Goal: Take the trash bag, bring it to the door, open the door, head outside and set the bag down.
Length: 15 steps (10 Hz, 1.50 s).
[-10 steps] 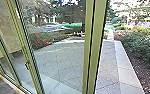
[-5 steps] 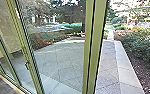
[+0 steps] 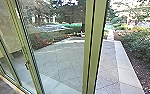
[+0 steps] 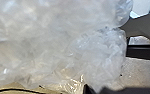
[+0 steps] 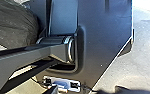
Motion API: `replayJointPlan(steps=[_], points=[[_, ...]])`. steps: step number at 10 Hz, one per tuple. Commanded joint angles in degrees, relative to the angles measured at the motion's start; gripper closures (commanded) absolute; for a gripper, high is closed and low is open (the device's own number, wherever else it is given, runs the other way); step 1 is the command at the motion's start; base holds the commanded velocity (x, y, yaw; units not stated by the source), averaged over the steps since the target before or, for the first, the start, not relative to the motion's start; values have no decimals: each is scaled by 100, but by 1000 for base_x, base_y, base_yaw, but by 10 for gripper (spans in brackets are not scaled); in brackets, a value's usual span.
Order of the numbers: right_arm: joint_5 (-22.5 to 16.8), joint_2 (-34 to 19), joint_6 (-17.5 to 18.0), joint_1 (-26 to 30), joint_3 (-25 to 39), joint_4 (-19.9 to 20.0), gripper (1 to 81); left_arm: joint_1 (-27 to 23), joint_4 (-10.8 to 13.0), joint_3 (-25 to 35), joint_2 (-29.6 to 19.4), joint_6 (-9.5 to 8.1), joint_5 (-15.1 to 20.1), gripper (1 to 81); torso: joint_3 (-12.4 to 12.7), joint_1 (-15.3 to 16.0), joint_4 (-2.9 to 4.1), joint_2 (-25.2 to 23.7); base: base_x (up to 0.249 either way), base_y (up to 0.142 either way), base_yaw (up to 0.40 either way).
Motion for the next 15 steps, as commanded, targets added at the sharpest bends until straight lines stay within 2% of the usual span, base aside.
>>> replayJointPlan(steps=[1,4,7,9,15], points=[[-163,280,-18,21,-240,-110,10,-193,-16,16,-22,17,395,811,0,0,0,0,0,0,0],[40,649,-18,-76,-662,-118,10,-193,2,8,-48,17,404,811,0,0,0,0,0,0,0],[40,1036,-27,-76,-1093,-320,10,-193,10,16,-13,17,413,811,0,-2,0,0,0,0,0],[40,1054,-36,-68,-1084,-461,10,-193,10,16,22,17,421,811,2,-2,0,0,0,0,0],[40,1107,-80,-111,-1102,-531,10,-193,28,42,40,34,421,811,2,-2,0,0,0,0,0]])
